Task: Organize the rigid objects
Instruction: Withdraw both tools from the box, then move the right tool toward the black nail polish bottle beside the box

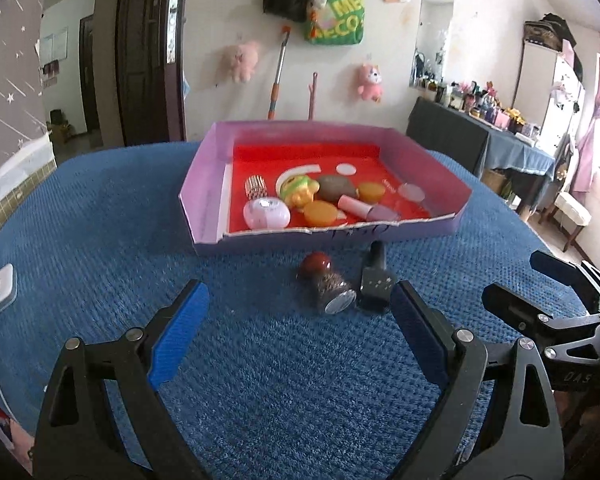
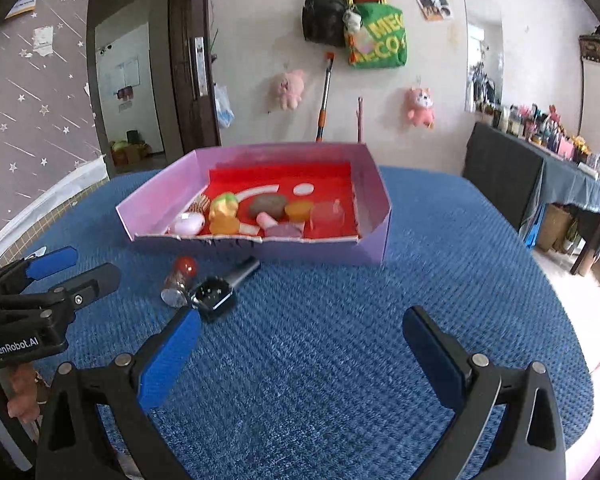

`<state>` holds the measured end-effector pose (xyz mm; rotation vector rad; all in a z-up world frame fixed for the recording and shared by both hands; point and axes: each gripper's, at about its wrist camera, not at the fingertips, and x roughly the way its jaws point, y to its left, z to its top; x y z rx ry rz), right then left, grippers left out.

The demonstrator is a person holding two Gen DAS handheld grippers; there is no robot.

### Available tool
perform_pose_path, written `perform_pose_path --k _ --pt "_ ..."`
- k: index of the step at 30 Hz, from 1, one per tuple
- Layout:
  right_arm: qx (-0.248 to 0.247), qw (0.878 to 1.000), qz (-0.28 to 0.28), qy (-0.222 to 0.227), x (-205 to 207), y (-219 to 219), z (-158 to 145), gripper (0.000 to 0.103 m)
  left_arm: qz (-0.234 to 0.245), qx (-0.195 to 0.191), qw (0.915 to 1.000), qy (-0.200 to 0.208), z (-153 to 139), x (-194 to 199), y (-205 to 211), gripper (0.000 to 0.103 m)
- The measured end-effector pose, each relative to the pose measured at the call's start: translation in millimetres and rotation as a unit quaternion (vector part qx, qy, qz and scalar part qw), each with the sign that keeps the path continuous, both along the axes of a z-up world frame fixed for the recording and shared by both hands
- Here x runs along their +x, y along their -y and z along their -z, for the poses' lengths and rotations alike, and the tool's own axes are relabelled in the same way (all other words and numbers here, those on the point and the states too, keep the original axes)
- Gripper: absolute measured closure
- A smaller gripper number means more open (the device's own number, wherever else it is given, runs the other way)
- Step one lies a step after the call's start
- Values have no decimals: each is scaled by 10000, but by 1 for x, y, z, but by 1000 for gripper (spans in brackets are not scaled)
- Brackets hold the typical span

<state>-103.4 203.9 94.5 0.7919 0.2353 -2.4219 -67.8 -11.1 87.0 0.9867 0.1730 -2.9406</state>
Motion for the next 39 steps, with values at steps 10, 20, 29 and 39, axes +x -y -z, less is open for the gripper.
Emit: perform_pose_path --k 10,20,29,39 --pt "55 9998 23 198 -9 3 15 0 -17 126 9992 391 21 -15 0 10" --pt "55 9997 54 248 -25 0 17 0 -144 82 9965 821 35 -54 -3 10" --pt "-12 9979 80 647 -49 6 18 0 -152 331 9948 953 45 -67 8 9" --pt "37 9965 -162 818 -46 43 22 0 -22 369 9947 962 47 -57 20 8"
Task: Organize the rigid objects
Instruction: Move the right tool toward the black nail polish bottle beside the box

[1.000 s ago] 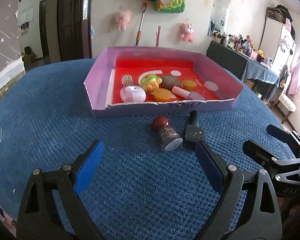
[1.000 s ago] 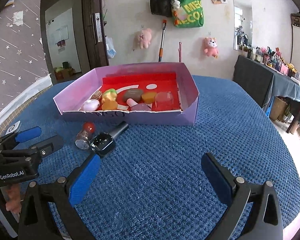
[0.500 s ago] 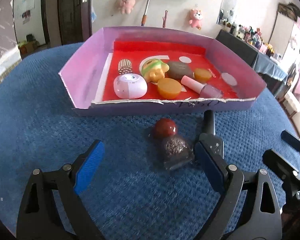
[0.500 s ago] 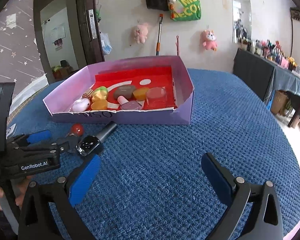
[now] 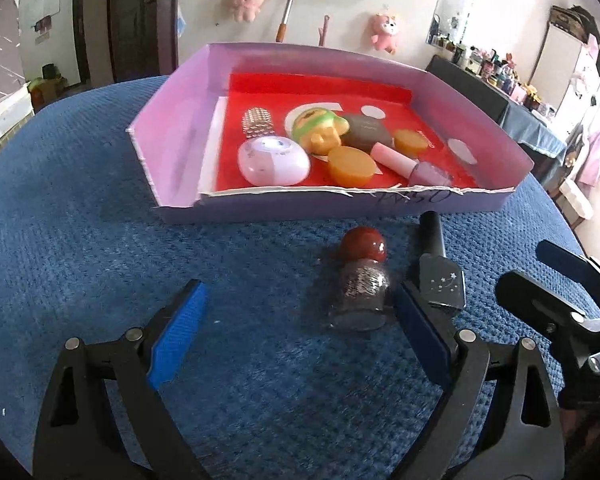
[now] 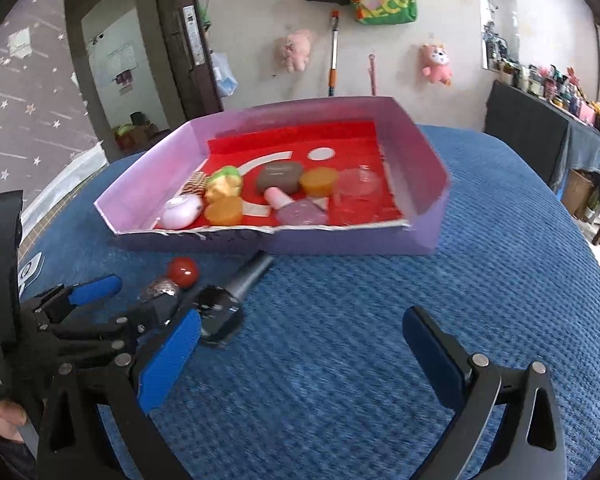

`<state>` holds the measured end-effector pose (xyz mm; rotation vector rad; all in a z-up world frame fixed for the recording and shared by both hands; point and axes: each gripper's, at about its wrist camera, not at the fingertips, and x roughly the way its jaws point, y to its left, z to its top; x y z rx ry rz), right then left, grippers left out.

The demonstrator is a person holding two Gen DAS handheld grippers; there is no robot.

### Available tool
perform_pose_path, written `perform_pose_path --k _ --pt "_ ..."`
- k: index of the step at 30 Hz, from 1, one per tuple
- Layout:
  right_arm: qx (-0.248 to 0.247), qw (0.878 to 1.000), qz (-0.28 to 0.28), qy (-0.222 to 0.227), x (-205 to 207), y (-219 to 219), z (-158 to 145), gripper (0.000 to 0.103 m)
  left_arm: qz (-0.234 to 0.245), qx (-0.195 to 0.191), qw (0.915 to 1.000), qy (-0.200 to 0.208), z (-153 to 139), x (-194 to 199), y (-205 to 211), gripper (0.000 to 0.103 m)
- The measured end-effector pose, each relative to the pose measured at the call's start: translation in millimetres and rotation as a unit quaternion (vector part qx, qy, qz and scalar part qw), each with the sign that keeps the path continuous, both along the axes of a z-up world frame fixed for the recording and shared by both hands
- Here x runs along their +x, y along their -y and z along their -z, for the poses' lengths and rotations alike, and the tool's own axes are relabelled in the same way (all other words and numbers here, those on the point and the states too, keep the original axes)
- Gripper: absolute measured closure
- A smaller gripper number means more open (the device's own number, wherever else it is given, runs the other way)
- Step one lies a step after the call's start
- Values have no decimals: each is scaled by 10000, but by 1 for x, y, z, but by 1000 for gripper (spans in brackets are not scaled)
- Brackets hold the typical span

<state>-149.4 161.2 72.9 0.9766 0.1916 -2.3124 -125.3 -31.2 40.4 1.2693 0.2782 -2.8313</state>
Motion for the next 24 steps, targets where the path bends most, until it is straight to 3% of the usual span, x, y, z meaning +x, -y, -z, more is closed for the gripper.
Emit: perform_pose_path --k 6,15,24 --pt "85 9999 -80 83 -1 24 2 0 -170 173 9997 -86 -3 7 26 7" --pt "457 9978 -268 405 -7 60 19 0 -369 49 9993 105 4 10 49 8" --pt "925 9947 -211 394 -11 77 31 0 -497 181 9986 87 5 13 67 8"
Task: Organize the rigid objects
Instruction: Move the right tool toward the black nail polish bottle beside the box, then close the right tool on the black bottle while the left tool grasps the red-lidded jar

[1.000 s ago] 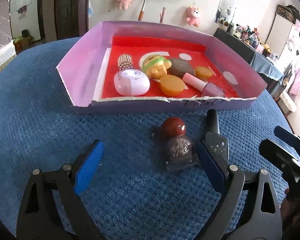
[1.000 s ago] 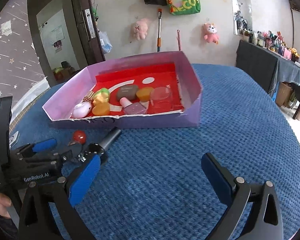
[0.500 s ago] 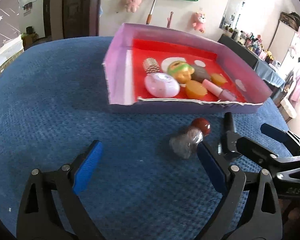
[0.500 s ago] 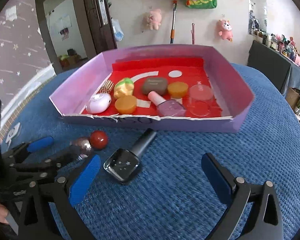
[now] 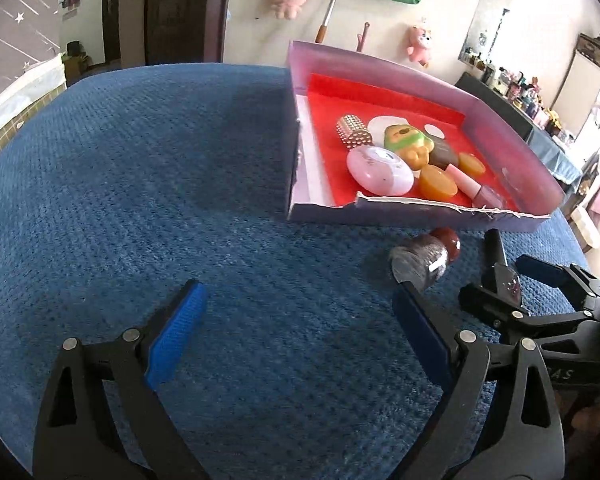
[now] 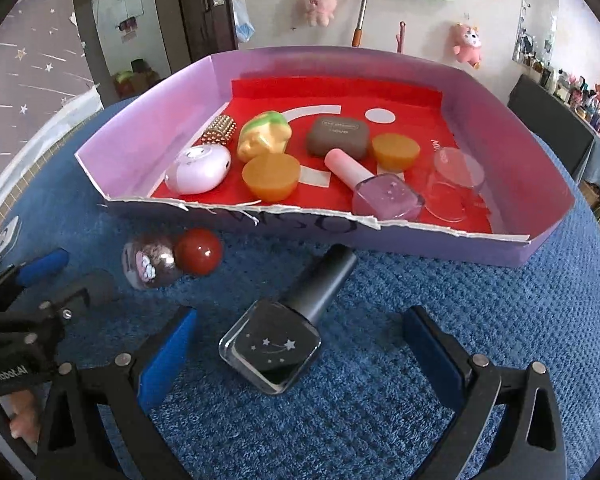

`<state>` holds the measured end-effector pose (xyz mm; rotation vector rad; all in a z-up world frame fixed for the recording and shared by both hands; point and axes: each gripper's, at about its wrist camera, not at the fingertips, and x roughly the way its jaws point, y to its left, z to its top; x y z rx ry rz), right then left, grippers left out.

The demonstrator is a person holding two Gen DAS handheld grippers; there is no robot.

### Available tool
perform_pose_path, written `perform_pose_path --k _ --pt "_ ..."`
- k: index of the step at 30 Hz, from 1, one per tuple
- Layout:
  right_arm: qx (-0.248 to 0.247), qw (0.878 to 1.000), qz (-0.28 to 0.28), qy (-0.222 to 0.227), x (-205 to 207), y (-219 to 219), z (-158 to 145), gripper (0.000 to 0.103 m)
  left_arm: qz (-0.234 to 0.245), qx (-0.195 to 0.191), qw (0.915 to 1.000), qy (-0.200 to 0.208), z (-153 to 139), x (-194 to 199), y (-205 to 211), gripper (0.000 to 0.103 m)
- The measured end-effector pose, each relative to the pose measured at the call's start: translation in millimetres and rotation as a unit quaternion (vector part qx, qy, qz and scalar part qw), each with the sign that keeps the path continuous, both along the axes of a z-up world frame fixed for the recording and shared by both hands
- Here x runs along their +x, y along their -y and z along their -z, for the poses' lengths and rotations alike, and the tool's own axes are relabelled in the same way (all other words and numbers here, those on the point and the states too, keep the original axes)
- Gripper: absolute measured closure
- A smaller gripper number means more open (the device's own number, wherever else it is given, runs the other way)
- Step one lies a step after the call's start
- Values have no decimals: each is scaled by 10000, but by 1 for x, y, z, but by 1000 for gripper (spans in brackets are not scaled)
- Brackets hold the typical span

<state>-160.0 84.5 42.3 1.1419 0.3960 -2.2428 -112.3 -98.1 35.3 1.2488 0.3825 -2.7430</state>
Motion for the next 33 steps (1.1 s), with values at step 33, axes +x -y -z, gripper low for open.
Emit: perform_pose_path --k 33 --pt "341 9981 -184 -482 0 -47 -9 0 507 -511 9973 -161 -17 -4 -54 8"
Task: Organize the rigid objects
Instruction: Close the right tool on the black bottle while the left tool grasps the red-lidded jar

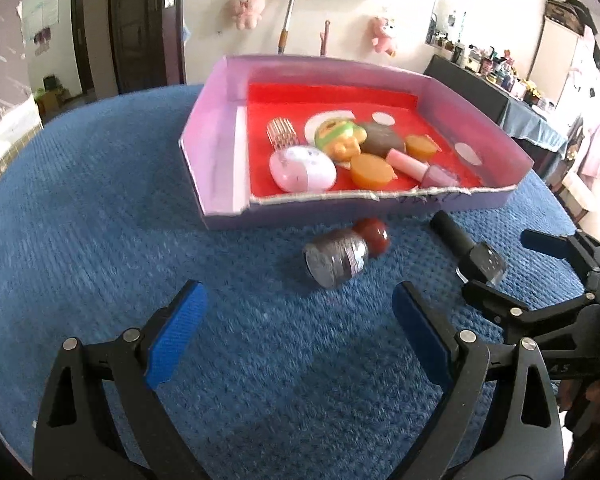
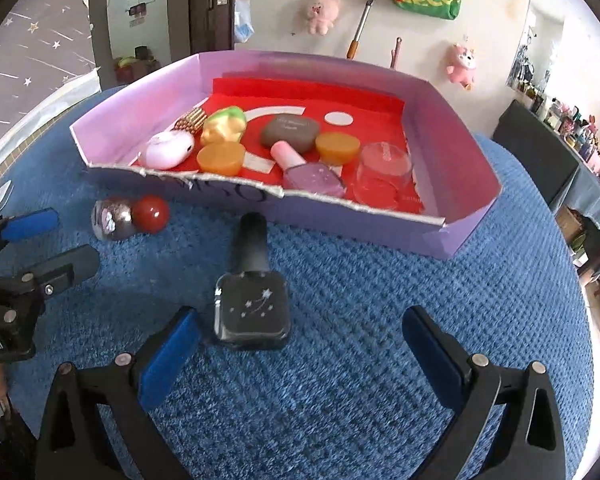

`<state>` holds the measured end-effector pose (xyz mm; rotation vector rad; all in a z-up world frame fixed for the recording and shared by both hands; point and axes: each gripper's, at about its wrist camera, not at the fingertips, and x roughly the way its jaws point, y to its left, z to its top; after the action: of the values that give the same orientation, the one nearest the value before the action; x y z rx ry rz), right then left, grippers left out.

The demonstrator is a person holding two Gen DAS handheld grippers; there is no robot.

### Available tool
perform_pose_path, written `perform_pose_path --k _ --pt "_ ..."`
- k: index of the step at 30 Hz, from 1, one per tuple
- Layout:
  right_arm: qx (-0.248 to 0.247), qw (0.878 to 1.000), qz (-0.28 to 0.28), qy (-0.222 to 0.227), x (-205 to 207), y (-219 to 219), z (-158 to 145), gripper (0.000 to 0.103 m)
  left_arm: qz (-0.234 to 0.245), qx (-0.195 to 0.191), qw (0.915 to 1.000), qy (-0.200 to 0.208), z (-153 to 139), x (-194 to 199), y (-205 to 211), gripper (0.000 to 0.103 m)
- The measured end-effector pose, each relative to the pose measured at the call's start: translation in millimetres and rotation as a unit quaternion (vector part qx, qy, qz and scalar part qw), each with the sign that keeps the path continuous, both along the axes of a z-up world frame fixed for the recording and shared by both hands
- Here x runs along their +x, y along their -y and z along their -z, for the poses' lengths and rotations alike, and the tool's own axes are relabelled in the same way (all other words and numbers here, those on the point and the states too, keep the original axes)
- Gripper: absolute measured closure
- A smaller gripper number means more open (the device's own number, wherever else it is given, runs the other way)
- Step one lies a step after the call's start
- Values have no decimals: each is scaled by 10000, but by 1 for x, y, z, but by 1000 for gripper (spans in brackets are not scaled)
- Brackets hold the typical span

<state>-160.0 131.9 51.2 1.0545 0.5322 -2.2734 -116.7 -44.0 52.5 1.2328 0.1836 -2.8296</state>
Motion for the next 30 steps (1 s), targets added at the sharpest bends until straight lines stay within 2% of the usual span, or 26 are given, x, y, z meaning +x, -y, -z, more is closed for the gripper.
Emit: perform_pose_path --k 4,7,10,14,18,22,30 --pt "-48 9999 -133 15 -5 -1 -3 0 248 -428 9986 -180 -8 -9 -5 8" --pt "-143 9994 -222 208 -12 -3 -2 0 560 -580 9966 -147 -9 -20 -7 8" --pt "-219 9987 -286 349 -17 -4 1 0 793 -590 9951 -79 -10 -28 -8 9" --pt "-290 9971 -490 501 -18 -1 4 5 1141 -561 9919 -17 -10 -32 -12 16" --pt "-279 9968 -575 478 -19 4 6 6 1203 -621 9908 -16 -11 -35 -12 19" --pt "-326 9964 -613 495 -19 6 6 6 1198 -485 9916 -17 -15 -30 -8 22" --pt "-371 9959 -643 515 -19 6 7 6 1431 -456 9883 -261 -28 -10 -13 22"
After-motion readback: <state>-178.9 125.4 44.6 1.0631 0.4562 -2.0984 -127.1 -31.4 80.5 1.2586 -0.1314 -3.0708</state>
